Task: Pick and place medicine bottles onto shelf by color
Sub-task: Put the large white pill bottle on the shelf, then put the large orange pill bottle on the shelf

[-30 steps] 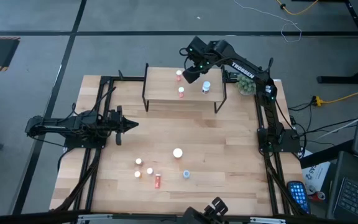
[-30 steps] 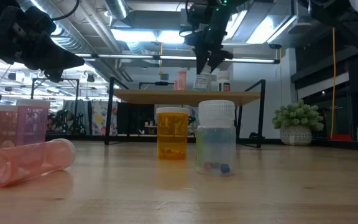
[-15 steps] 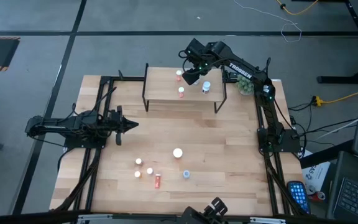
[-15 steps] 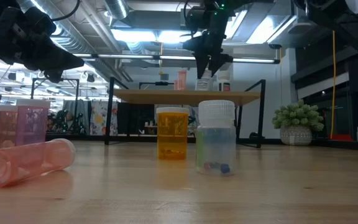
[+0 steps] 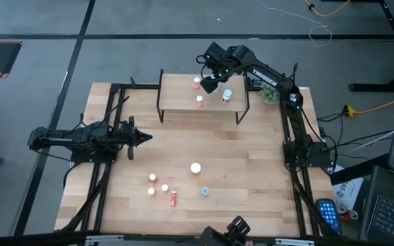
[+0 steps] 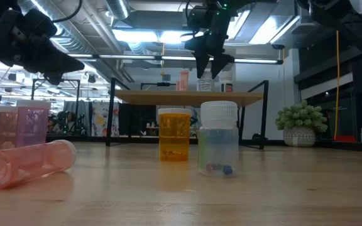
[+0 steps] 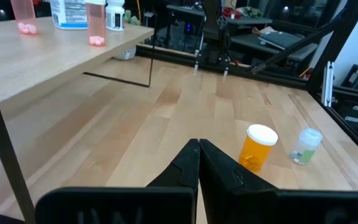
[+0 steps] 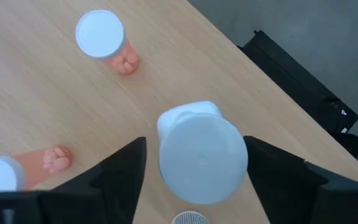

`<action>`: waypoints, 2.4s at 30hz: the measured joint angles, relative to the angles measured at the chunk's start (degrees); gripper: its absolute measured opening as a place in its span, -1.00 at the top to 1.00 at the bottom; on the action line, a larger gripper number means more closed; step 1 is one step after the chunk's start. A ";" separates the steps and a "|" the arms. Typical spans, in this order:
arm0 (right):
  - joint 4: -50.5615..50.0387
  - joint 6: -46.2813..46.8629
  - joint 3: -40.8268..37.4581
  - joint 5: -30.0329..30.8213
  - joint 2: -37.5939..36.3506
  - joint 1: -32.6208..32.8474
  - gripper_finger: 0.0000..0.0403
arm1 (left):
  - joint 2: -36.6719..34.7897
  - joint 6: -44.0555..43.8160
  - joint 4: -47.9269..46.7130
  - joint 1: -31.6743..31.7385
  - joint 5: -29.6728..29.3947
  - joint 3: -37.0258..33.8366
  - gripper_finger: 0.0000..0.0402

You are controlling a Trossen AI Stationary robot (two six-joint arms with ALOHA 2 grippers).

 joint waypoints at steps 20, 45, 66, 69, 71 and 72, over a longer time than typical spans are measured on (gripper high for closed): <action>1.81 9.07 2.16 -11.27 -4.83 -0.94 -0.43 | -0.02 0.00 -0.40 0.01 0.00 0.00 1.00; 4.88 10.66 1.17 0.80 -5.46 38.69 -0.43 | 0.00 0.00 -0.45 0.00 0.00 0.00 1.00; 3.81 22.32 0.89 9.48 -0.17 45.55 -0.43 | -0.02 -0.02 0.11 0.00 0.00 0.00 1.00; 3.77 21.25 0.94 8.73 0.67 45.46 -0.43 | -0.02 -0.01 0.31 0.01 0.00 0.00 1.00; 3.27 19.02 0.90 5.13 0.76 44.89 -0.43 | -0.02 -0.02 0.61 0.00 0.00 0.00 1.00; 3.46 18.45 0.90 3.65 0.65 44.60 -0.43 | -0.02 -0.02 0.57 0.00 0.00 0.00 1.00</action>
